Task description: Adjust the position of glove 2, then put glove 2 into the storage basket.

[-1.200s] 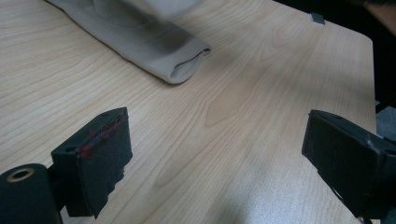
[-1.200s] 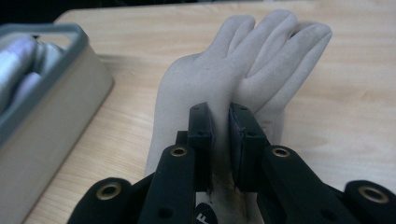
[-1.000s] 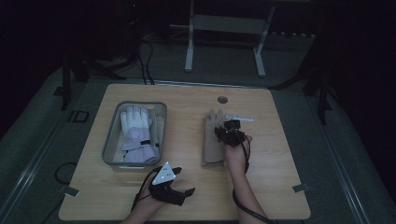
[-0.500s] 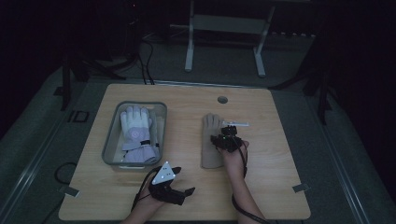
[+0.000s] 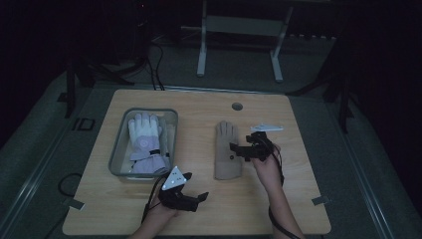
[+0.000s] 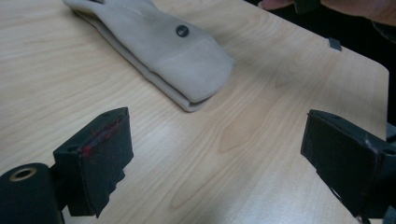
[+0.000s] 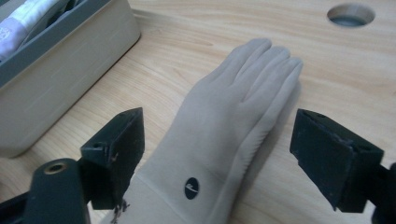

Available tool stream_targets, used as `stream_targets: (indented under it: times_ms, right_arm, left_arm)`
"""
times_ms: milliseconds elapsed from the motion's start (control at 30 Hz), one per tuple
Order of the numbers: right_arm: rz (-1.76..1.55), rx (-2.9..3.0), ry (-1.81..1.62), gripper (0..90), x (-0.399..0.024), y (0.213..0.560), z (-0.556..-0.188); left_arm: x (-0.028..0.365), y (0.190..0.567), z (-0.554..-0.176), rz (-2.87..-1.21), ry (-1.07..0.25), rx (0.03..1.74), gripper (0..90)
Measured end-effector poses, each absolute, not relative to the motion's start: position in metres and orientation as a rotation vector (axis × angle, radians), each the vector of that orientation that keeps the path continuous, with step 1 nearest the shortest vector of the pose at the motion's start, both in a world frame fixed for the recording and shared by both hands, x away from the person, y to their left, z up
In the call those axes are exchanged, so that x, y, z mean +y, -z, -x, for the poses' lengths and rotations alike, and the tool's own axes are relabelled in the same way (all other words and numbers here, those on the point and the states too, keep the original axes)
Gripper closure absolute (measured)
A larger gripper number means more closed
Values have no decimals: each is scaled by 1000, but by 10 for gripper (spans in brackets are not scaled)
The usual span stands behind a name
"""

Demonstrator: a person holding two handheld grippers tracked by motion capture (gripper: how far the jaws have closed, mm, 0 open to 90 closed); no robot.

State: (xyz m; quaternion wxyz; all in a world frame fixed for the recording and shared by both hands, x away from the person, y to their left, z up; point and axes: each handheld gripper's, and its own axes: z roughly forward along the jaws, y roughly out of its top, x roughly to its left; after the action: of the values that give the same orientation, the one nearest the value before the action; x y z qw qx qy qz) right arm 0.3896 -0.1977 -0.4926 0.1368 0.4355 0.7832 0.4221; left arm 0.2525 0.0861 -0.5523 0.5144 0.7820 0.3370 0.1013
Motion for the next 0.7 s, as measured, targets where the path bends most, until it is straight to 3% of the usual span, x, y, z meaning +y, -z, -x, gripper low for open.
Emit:
stream_targets:
  times_ms: [333,700]
  right_arm:
    - [-1290,2293,-1269,119,-205,481,-394]
    - [-1344,2330,-1146,212,-200,489,-428]
  left_arm:
    - [67,539,-266,-1914,-233,859,99]
    - [35,528,-292,-2012,-261,840,112]
